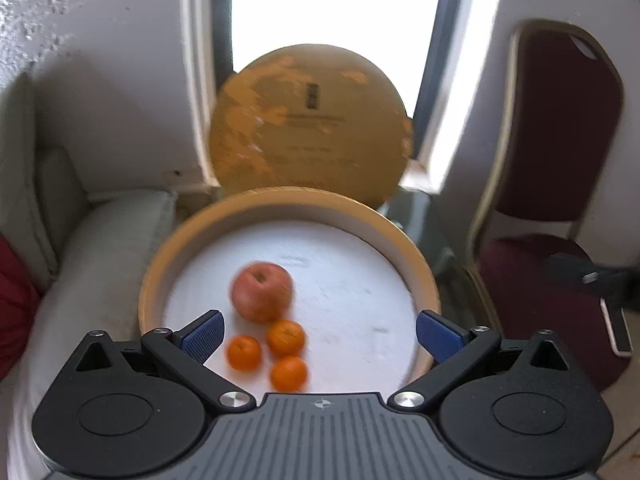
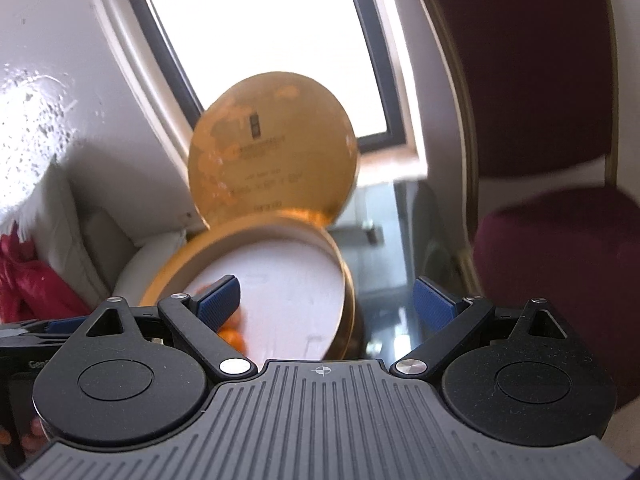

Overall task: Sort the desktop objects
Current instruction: 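Withdraw the right tool and move the left tool toward the gold lid, then grasp the rim of the gold lid with the left tool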

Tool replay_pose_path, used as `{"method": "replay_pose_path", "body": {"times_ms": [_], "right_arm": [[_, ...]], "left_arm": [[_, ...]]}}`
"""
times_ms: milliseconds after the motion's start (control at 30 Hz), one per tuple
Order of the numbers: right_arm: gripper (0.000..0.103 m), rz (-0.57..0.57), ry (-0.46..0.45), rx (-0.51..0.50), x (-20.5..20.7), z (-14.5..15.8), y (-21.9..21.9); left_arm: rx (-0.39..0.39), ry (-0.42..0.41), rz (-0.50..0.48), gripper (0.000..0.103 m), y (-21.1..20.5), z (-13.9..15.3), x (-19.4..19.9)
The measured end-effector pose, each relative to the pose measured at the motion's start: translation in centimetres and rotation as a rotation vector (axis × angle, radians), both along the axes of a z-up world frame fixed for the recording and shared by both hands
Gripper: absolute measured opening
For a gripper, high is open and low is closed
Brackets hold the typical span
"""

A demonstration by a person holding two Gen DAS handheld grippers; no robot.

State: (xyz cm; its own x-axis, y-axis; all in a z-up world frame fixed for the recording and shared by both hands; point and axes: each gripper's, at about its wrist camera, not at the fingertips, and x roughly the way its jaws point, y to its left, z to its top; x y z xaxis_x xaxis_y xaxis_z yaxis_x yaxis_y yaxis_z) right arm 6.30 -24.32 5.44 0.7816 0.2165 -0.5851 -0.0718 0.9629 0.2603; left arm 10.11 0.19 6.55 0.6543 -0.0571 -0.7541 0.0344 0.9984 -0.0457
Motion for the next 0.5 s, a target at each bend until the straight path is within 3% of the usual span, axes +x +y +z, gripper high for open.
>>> {"method": "replay_pose_path", "body": {"times_ms": [267, 500], "right_arm": [[0.097, 0.032, -0.124, -0.087, 2.9, 5.0, 0.3], [0.097, 0.068, -0.14, -0.075, 6.2, 5.4, 1.4]], "left_arm": [[0.041, -0.063, 0.088, 0.102, 5.1, 2.7, 2.6], [0.077, -0.055, 0.107, 0.102, 6.9, 3.0, 4.8]]}}
